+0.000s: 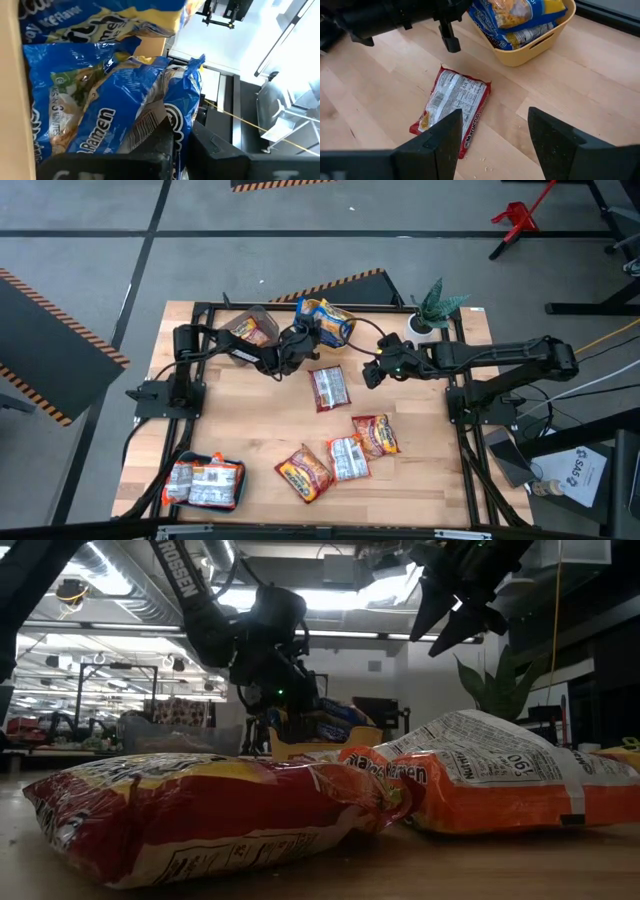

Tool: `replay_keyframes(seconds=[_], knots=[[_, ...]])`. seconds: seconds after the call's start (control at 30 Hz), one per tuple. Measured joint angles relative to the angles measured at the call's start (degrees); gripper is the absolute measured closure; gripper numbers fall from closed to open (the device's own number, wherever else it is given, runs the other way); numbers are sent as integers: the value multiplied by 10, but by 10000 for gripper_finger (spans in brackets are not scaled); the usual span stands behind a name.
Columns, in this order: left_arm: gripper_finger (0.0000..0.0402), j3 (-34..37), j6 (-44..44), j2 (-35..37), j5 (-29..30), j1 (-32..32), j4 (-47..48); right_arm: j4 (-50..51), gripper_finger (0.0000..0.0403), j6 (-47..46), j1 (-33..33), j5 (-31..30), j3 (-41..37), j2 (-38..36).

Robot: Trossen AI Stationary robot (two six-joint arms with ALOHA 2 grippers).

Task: Sort Maruchan noodles
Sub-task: Put the blue noodle pack into the yellow bin

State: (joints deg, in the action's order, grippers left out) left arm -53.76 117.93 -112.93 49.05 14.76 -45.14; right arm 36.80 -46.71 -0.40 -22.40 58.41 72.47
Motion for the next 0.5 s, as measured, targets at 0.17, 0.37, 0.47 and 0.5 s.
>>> replay_keyframes(seconds=[0.17, 0.37, 0.47, 0.5], knots=[[342, 0, -13, 0, -3, 0, -7, 3, 191, 7, 0, 5, 0, 0], [292, 0, -28, 0, -6, -13, -7, 8, 191, 8, 0, 10, 0, 0], [273, 0, -30, 0, -9, -19, -9, 8, 191, 9, 0, 10, 0, 0], [268, 2, -31, 2, -17, -20, -10, 8, 191, 10, 0, 10, 0, 0]])
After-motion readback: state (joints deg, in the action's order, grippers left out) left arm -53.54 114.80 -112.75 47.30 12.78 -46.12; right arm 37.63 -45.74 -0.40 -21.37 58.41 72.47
